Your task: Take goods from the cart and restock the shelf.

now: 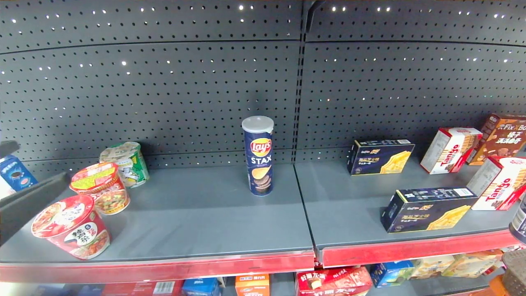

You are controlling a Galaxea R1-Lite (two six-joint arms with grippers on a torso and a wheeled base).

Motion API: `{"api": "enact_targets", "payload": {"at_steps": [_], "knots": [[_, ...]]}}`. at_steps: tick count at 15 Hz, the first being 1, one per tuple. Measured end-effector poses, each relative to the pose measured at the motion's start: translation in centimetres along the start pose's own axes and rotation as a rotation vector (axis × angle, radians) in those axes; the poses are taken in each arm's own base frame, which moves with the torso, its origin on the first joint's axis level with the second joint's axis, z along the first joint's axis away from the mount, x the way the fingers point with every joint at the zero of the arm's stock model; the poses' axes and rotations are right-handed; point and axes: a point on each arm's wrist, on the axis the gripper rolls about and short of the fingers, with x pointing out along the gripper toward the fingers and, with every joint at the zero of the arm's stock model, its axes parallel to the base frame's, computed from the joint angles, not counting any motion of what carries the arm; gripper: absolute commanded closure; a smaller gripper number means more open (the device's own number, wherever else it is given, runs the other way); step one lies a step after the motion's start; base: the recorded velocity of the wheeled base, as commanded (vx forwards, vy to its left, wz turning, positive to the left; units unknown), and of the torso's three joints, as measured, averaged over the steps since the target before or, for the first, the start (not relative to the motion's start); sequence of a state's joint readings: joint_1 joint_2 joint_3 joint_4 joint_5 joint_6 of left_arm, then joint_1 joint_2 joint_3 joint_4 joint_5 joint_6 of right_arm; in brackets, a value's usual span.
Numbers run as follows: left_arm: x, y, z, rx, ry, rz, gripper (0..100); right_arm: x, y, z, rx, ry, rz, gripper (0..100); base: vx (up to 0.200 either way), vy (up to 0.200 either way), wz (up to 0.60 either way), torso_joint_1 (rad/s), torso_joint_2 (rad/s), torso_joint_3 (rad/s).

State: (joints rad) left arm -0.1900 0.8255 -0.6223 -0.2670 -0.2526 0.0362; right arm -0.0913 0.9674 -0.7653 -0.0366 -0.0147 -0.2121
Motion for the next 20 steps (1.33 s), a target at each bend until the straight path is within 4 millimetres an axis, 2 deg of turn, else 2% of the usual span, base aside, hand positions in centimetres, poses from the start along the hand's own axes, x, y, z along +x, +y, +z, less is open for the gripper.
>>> {"api": "enact_targets", "payload": {"at_steps": [5, 9, 12, 20], "knots": [[8.2, 0.1, -0.4, -0.032, 0.062, -0.134, 0, 0.0, 0.1, -0.2, 0.007, -0.001, 0.003, 100, 0.0, 0.0, 0.0, 0.0, 0.0, 0.0], [15.0, 0.6, -3.8, -0.062, 0.12, -0.173, 0, 0.3, 0.1, -0.5, 0.019, -0.037, -0.007, 100, 0.0, 0.0, 0.0, 0.0, 0.0, 0.0], [18.1, 0.8, -5.7, -0.091, 0.166, -0.212, 0, 0.4, 0.1, -0.9, 0.02, -0.028, -0.006, 100, 0.0, 0.0, 0.0, 0.0, 0.0, 0.0], [23.9, 1.8, -12.2, -0.07, 0.145, -0.431, 0, 0.6, 0.3, -1.0, 0.018, -0.022, 0.008, 100, 0.0, 0.0, 0.0, 0.0, 0.0, 0.0]]}}
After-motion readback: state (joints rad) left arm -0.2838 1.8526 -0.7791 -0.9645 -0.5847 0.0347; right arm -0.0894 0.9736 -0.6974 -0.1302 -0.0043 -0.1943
